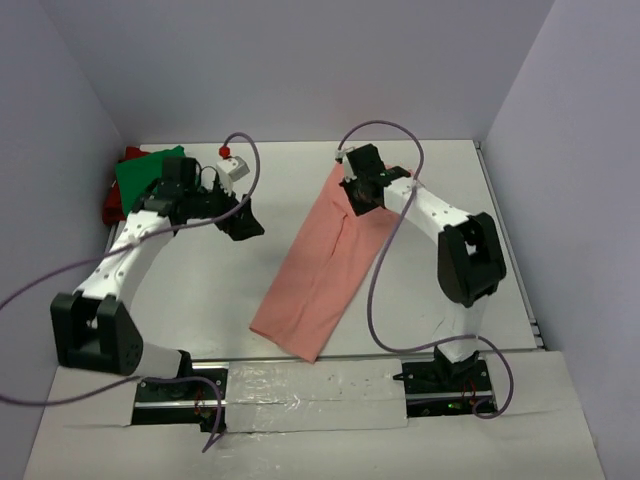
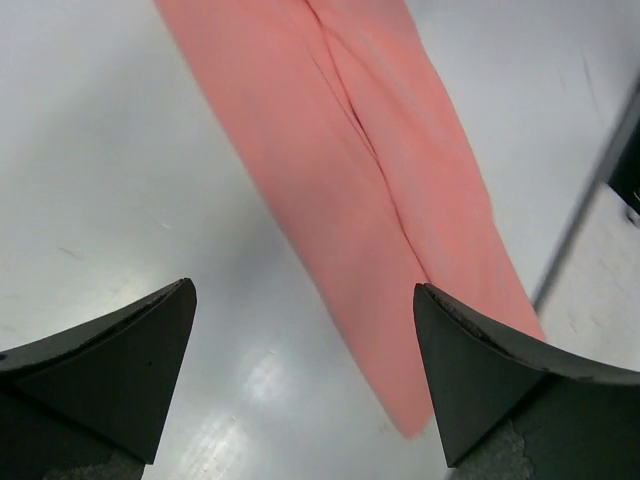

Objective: Fold and stack the t-shirts
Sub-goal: Rotate the tshirt 90 degrees

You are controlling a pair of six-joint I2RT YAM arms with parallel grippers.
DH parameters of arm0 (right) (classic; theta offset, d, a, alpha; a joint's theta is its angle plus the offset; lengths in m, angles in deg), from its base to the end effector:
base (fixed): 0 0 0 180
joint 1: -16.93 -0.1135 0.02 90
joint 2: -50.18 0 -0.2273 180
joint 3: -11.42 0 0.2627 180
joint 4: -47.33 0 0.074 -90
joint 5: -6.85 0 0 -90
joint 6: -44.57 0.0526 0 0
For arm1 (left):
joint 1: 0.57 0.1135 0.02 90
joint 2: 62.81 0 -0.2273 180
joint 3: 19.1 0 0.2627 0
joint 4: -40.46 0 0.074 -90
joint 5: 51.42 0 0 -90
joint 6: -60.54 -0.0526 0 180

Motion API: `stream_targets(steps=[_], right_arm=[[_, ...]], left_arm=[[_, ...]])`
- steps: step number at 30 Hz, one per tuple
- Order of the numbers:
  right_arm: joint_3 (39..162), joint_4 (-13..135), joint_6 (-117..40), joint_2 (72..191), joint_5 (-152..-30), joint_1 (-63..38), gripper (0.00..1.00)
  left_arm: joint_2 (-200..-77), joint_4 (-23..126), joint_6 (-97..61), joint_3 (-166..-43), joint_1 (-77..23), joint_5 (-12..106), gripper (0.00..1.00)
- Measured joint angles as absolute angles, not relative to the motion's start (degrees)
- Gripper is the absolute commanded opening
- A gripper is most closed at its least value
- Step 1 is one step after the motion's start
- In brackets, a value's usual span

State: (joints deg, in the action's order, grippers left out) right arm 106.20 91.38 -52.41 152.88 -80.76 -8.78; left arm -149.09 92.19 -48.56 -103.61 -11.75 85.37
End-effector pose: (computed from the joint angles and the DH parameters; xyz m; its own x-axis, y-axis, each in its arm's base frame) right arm 0.3687 0.1751 0.1994 -0.6546 -0.4499 -0.6075 -0.4935 0.8631 -0.1075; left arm 0.3195 -0.1022 0.2438 -0.5626 0.3396 -0.7538 0.7854 0.5043 -0.3590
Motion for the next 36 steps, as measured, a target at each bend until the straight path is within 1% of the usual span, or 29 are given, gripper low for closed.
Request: stream_targets(steps=[2, 6, 12, 15, 18, 22, 26, 29, 31, 36], right_arm=[[110.7, 92.1, -50.6, 158.2, -78.7, -7.6, 0.00], [119.9, 93.3, -47.4, 166.8, -75.9, -4.1, 0.00], [135.3, 99.9, -41.9, 178.5, -78.7, -0.3, 0.00], [143.7, 104.6, -39.6, 185.1, -82.8, 0.7, 0.00], [149.4, 109.0, -37.4, 190.5, -88.3, 0.8, 0.00], [151.9, 111.5, -35.3, 192.9, -96.5, 1.1, 0.00], [154.8, 113.9, -33.7, 196.2, -107.1, 1.0, 0.00], [160.6, 116.6, -33.7, 200.2, -113.3, 0.5, 0.00], [162.6, 116.9, -33.8, 201.9, -116.7, -0.5, 0.00], [163.0, 116.6, -35.5, 202.8, -122.6, -5.0, 0.00]], left_arm=[[-142.0, 85.0, -44.5, -99.0, -11.4, 81.7, 0.99], [-133.3, 76.8, -39.8, -93.3, -11.2, 75.9, 0.99], [-130.2, 72.3, -37.0, -89.2, -9.0, 70.5, 0.99], [-128.5, 72.3, -36.7, -88.6, -7.9, 69.0, 0.99], [-126.6, 72.3, -36.7, -88.6, -7.4, 68.5, 0.99], [-125.4, 72.4, -36.8, -88.9, -6.9, 68.2, 0.99], [-125.4, 72.9, -37.1, -89.4, -6.1, 67.9, 0.99], [-125.4, 73.2, -37.2, -89.7, -5.7, 67.9, 0.99], [-125.3, 73.9, -37.2, -90.0, -5.6, 68.0, 0.99], [-124.3, 74.6, -37.2, -90.1, -4.7, 68.3, 0.99]])
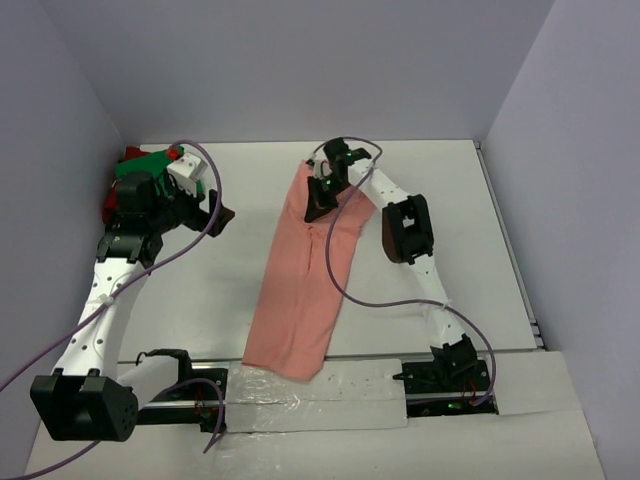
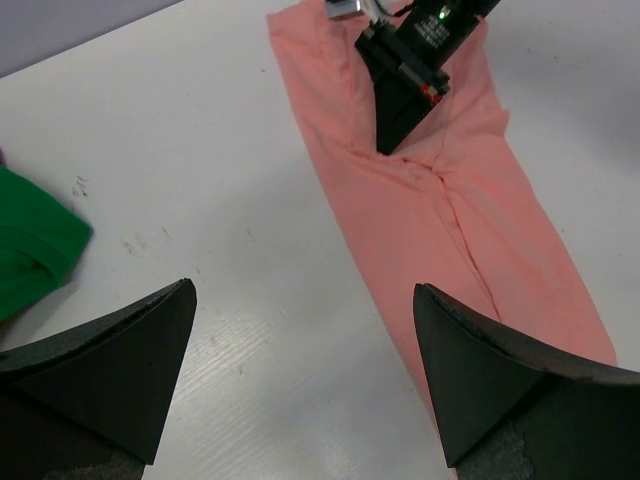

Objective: Fold and stack the t-shirts
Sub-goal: Rotate the tshirt 90 degrees, then grab the bottom of the folded rectangular tshirt with right arm

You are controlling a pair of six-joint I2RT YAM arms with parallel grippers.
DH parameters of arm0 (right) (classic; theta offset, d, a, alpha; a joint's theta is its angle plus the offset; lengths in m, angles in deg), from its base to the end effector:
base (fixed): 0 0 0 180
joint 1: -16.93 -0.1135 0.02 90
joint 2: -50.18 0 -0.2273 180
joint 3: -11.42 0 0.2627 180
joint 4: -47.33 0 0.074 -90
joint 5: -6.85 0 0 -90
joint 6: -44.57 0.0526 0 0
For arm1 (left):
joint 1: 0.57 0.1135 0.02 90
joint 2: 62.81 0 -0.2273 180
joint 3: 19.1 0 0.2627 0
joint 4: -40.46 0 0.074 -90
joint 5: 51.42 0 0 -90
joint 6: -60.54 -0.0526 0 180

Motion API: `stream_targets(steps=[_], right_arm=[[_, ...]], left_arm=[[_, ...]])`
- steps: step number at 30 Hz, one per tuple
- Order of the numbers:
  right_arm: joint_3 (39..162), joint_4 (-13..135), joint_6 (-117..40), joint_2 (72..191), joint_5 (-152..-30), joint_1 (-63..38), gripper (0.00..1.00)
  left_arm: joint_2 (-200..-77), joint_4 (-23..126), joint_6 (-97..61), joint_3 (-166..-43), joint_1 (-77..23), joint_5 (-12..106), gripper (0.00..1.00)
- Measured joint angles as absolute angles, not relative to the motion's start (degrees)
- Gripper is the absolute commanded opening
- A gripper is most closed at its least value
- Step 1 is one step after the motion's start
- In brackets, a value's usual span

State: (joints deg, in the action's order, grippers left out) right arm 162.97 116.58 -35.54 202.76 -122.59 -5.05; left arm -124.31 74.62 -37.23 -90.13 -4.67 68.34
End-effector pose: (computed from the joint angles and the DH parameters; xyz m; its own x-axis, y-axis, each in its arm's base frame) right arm 0.4726 0.2268 0.1056 -0.9437 -0.2379 -0.2297 -0.3306 0.6870 0.6471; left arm 0.2768 -0.0460 0.3069 -0.3426 0.1422 -0.9286 0.5636 0.8219 -0.0821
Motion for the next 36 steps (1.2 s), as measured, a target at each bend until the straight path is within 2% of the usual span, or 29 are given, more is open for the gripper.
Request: stream_targets(steps=[4, 8, 16, 19, 20, 23, 28, 32, 36], right_arm=[[163.0, 115.4, -39.3, 202.8, -126.4, -10.4, 0.00], [160.6, 111.2, -42.6, 201.8, -124.0, -16.3, 0.00], [134.8, 94.7, -48.5, 181.1, -107.1, -17.6, 0.00], [128.5, 90.1, -51.8, 171.5, -104.5, -16.6, 0.24], [126.4, 88.8, -53.6, 167.8, -104.1, -16.5, 0.46], [117.0, 84.4, -58.5, 155.5, -102.5, -18.7, 0.64], [101.9, 81.6, -66.2, 138.1, -94.5, -33.1, 0.64], [95.0, 82.0, -69.2, 137.1, -87.3, -45.9, 0.64], [85.8, 84.0, -70.5, 138.9, -79.6, -54.0, 0.65]], left_arm=[[-123.6, 74.9, -37.3, -90.1, -3.8, 69.5, 0.99], [-123.6, 75.0, -37.3, -90.1, -3.4, 70.7, 0.99], [-123.6, 75.1, -37.7, -90.1, -3.4, 75.2, 0.99], [-123.5, 75.1, -38.0, -90.0, -3.4, 76.2, 0.99], [-123.4, 75.1, -38.1, -89.8, -3.4, 76.4, 0.99], [-123.1, 74.8, -38.6, -89.3, -3.4, 76.6, 0.99], [-122.8, 73.9, -39.3, -86.5, -3.4, 76.5, 0.99], [-122.9, 73.9, -39.8, -85.6, -2.5, 76.4, 0.99], [-123.0, 73.6, -40.3, -85.4, -1.1, 76.4, 0.99]])
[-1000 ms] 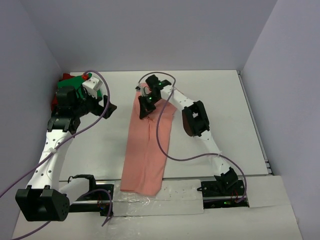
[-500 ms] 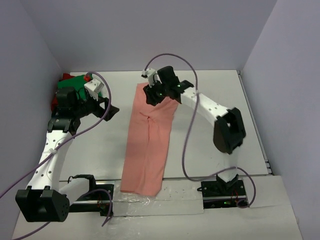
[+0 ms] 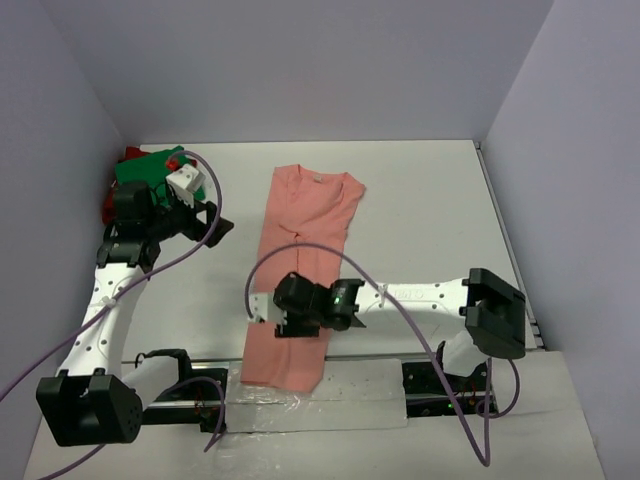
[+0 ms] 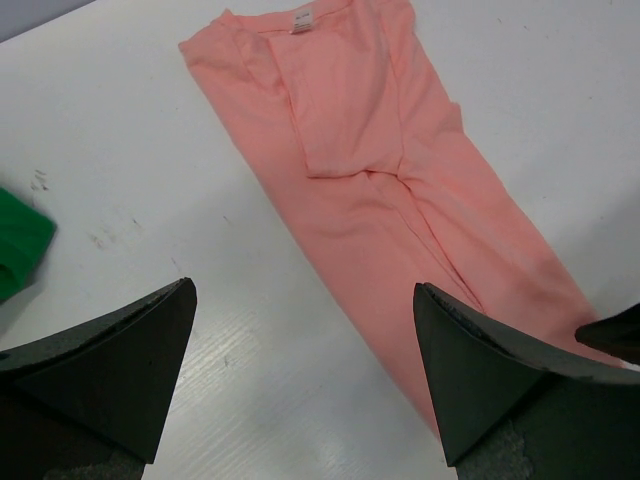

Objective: Fold and stack the t-shirts
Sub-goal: Grab the bottom of the folded rectangular tshirt with right arm

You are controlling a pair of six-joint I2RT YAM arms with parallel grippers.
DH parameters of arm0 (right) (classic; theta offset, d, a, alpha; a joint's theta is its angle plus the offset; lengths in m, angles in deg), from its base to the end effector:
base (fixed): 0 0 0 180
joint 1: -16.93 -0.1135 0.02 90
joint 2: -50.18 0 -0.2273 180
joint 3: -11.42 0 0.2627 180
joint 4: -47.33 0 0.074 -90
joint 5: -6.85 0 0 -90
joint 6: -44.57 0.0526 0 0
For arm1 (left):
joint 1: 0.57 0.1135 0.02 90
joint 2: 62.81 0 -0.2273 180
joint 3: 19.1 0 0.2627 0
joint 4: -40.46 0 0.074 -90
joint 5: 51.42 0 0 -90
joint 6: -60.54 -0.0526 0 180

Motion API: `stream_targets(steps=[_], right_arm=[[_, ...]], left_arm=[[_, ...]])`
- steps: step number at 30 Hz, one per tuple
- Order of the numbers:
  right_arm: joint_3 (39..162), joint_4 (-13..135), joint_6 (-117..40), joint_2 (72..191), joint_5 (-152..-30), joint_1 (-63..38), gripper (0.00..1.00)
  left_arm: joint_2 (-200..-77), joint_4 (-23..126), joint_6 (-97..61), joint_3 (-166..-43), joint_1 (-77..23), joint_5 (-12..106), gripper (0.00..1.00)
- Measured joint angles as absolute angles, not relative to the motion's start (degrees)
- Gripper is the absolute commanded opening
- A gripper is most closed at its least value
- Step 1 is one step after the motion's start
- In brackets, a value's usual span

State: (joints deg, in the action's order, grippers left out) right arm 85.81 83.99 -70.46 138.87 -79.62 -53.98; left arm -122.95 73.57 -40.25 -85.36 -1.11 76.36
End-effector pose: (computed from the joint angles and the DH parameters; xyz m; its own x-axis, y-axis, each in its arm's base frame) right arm 0.1172 0.3288 0.1776 0.1635 -0.8187 -0.5505 -0.9506 0.0184 -0.3098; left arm 0.2707 -0.0348 0.2862 -0.3422 0.1512 -0.9274 0.6285 0.7705 -0.1063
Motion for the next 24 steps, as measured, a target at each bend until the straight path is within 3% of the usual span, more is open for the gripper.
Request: stream_targets(steps=[12, 24], right_arm=[[80.2, 87.2, -68.8, 139.6, -70.6, -69.7, 0.66], [83.9, 88.3, -65.9, 139.6, -76.8, -75.5, 0.66]], left_arm=[[-124.8, 72.7, -40.5, -84.4, 3.2, 76.4, 0.99], [-126.1, 72.7, -40.6, -84.3, 3.7, 76.4, 0.99]])
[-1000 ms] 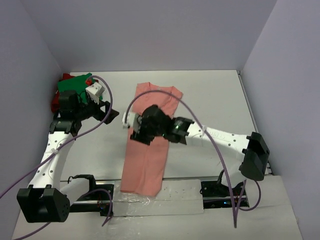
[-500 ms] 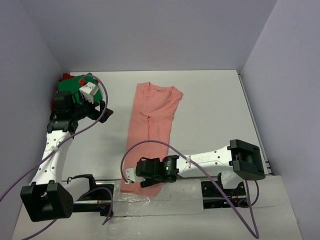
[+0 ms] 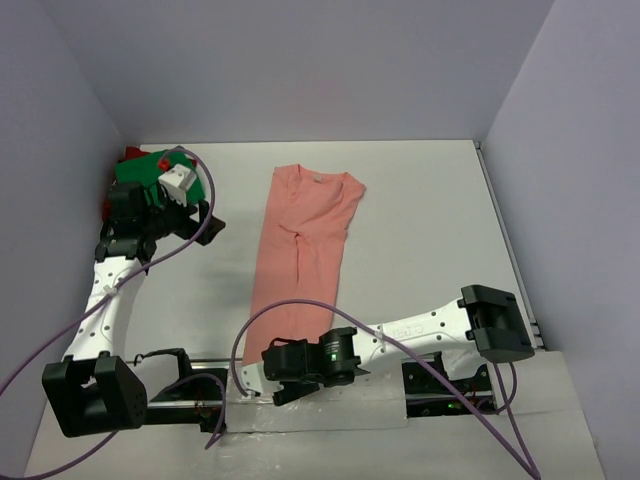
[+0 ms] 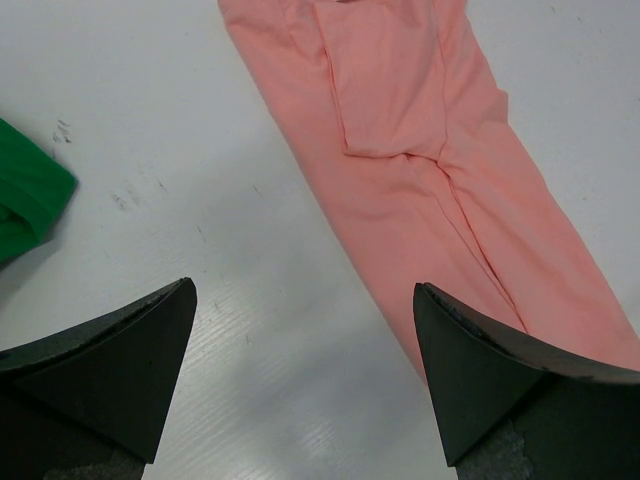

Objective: Fold and stack the t-shirts
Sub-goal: Grab the bottom of the folded rectangular tshirt with right arm

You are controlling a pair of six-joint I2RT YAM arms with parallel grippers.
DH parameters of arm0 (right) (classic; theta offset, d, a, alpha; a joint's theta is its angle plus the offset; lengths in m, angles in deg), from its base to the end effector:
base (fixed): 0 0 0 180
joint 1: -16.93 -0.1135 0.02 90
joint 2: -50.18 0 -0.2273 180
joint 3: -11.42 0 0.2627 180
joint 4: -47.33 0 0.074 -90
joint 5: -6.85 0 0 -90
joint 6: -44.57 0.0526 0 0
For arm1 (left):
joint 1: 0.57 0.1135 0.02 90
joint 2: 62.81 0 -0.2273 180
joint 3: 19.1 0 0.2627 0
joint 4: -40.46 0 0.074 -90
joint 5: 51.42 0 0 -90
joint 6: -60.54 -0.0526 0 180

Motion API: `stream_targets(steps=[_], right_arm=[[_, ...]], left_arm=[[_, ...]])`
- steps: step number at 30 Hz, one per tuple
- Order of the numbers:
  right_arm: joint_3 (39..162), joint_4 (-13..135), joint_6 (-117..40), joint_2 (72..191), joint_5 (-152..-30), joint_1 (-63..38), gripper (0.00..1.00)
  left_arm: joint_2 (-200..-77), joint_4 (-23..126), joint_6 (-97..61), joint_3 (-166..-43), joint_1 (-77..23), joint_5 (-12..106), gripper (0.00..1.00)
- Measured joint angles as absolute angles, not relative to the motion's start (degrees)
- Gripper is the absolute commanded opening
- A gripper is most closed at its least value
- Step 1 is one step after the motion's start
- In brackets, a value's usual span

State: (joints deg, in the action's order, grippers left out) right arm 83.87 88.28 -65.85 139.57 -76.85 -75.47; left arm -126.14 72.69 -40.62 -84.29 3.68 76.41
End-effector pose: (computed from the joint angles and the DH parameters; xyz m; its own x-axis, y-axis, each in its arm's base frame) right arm -0.0083 0.3360 0.1573 0.3806 -0.7989 -0.4657 -0.9206 -0.2797 -0.2726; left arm 0.2818 -0.0114 0.2667 -0.4038 0.1233 -0.9065 0.5579 0.8185 -0.1372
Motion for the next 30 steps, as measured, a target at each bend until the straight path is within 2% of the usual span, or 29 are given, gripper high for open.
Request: stream_targets(steps=[5, 12, 30], right_arm=[[87.5, 88.5, -64.7, 141.1, -81.8, -75.4, 0.66], [92.3, 88.5, -62.0, 149.4, -85.6, -75.4, 0.66], [95.2, 90.0, -57.4, 156.9, -77.3, -75.4, 0.63]], left_arm=[[-126.6, 72.7, -40.7, -84.3, 3.8, 76.4, 0.99], [-127.7, 72.8, -40.8, -84.3, 4.0, 76.6, 0.99], [-127.7, 72.8, -41.8, -84.3, 4.0, 77.6, 0.99]])
